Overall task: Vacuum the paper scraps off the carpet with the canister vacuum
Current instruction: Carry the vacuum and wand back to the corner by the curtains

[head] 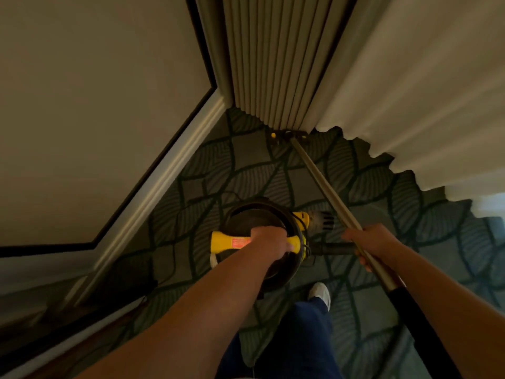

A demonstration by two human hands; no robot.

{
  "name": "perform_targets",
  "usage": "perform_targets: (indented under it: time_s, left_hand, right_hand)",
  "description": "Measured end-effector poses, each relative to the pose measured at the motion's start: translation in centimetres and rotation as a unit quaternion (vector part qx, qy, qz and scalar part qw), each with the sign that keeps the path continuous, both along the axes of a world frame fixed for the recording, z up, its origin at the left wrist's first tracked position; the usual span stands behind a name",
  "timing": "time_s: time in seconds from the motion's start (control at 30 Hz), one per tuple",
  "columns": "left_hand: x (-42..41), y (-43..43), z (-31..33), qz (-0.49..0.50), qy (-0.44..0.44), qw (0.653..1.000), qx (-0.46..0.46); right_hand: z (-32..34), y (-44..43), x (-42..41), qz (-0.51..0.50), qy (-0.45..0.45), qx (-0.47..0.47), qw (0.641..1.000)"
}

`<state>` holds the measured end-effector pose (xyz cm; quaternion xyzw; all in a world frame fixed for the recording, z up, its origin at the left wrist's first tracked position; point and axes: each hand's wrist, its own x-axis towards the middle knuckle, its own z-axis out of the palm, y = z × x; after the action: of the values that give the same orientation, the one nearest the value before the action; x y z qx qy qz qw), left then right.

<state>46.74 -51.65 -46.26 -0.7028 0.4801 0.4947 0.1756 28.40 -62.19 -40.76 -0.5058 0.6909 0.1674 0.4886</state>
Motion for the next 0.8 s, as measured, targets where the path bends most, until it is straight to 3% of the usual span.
perform_targets:
  time_s: [0.43, 0.63, 0.8]
  left_hand:
    - [11.9, 3.0, 0.0, 0.071, -0.025, 0.997, 0.016]
    - [17.5, 2.4, -0.9, 0.182, -0.046, 0.982, -0.009]
    - [20.3, 1.3, -1.8, 0.219, -0.063, 0.974, 0.003]
  right_hand:
    - [0.9, 2.4, 10.8, 0.054, -0.012, 0.025, 0.998]
    - [0.5, -0.6, 13.9, 0.083, -0.03, 0.025, 0.996]
    - [-0.5, -4.8, 17.2, 0.127, -0.034, 0.033, 0.991]
